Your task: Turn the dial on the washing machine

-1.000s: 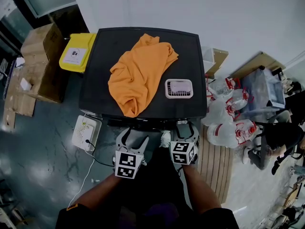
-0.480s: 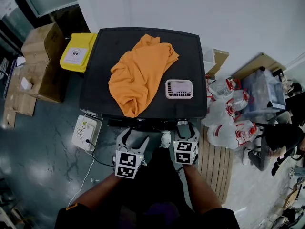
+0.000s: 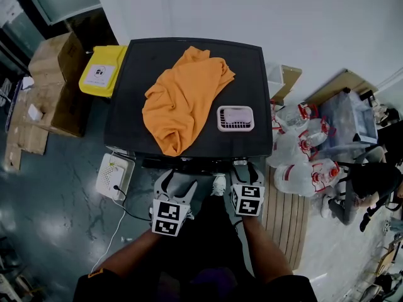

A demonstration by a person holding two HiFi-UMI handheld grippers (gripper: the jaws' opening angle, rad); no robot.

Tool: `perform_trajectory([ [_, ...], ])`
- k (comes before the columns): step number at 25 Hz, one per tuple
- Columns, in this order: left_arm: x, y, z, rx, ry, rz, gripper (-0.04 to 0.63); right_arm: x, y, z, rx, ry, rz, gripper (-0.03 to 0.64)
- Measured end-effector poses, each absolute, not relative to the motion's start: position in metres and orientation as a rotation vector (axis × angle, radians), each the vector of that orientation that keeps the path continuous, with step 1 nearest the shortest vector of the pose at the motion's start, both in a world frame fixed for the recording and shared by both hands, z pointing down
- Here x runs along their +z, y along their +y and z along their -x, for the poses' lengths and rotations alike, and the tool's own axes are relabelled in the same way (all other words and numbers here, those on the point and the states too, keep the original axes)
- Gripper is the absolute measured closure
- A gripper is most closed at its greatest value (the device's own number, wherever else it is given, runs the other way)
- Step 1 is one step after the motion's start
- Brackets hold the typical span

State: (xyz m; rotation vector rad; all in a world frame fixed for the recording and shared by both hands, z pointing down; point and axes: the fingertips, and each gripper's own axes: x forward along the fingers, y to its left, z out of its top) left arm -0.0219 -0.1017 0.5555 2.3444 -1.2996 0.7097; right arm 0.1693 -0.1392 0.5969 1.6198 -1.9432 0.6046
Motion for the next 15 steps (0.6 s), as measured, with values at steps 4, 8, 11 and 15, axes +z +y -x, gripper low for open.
perform_trajectory([
  [4, 0.5578, -0.1013, 0.0211, 0.699, -1.299, -2.339, 0.296, 0.5999, -0.1389, -0.1733, 0.918, -2.085, -1.655, 0.347],
  [8, 0.558, -0.1015, 0.0194, 0.696, -1.297, -2.334, 0.296, 0.5997, -0.1396, -0.1747, 1.052, -2.16, -1.638, 0.345],
  [11, 0.5572, -0.101, 0.0173, 0.698, -1.295, -2.334, 0.296, 0.5995, -0.1397, -0.1736, 0.969, -2.143, -1.617, 0.342],
  [15, 0.5555, -0.1004, 0.0167, 0.697, -1.301, -2.336, 0.296, 0.6006, -0.1384, -0.1723, 0.618, -1.97, -1.593, 0.316],
])
